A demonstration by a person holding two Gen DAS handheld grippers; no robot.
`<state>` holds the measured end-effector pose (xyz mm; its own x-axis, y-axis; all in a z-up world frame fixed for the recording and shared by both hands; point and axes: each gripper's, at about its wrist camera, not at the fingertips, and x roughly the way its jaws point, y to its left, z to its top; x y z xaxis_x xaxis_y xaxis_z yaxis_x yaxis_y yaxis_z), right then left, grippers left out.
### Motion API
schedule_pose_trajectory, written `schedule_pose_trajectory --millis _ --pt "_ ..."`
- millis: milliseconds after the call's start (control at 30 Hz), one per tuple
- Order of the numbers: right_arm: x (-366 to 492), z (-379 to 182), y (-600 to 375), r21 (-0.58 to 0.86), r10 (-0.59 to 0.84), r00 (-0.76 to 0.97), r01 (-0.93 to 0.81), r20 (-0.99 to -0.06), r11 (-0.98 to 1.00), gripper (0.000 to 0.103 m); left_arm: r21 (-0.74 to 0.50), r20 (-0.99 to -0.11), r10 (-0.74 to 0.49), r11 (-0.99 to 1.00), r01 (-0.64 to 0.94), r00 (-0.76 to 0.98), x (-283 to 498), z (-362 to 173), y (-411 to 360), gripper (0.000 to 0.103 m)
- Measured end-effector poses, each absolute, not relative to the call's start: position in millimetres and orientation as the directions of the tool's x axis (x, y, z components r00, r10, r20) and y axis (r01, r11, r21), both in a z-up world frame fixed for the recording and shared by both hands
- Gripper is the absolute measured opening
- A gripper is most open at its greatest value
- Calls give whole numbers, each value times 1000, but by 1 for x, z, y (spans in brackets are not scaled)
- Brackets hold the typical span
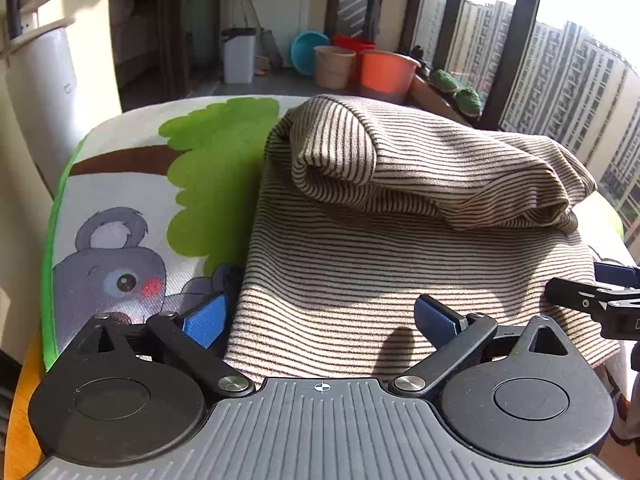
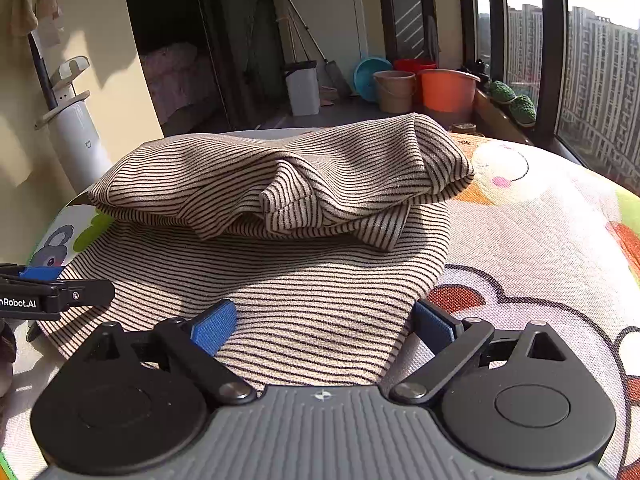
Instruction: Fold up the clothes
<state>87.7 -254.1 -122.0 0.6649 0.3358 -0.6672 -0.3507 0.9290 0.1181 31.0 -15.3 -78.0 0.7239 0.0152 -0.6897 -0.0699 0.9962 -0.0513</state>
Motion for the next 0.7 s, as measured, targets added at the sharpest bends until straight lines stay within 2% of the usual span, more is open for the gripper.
schedule_pose_trajectory --millis 33,67,133,233,333,467,600,667,700 --pt "84 -121 -253 109 347 663 -372 -663 922 71 -51 -687 0 998 -48 727 29 -75 -14 44" --pt "80 -118 -251 108 362 656 -395 -662 912 56 -57 -686 -22 998 -23 727 28 -71 -12 40" --pt "73 -113 -247 93 369 650 -418 -664 903 39 -82 -702 -63 997 7 710 24 -66 -3 24" --pt "67 -103 -255 107 384 623 -434 -681 894 28 -144 -732 -146 988 58 666 12 -59 7 17" --pt "47 -92 -272 147 410 575 -447 -708 882 22 -162 -753 -217 976 144 622 -13 -50 7 17" --pt "-7 -85 -285 177 457 510 -504 -729 845 20 -139 -749 -250 965 223 613 -59 -37 6 17" --pt "-46 -72 -292 78 416 564 -526 -713 847 25 -107 -711 -226 971 216 666 -82 -21 12 23" --pt "-52 -57 -298 6 373 661 -487 -651 874 28 -145 -662 -276 959 243 697 -88 -6 14 35" --pt "-52 -51 -300 -1 374 687 -478 -623 878 28 -161 -627 -309 950 268 715 -91 2 13 50"
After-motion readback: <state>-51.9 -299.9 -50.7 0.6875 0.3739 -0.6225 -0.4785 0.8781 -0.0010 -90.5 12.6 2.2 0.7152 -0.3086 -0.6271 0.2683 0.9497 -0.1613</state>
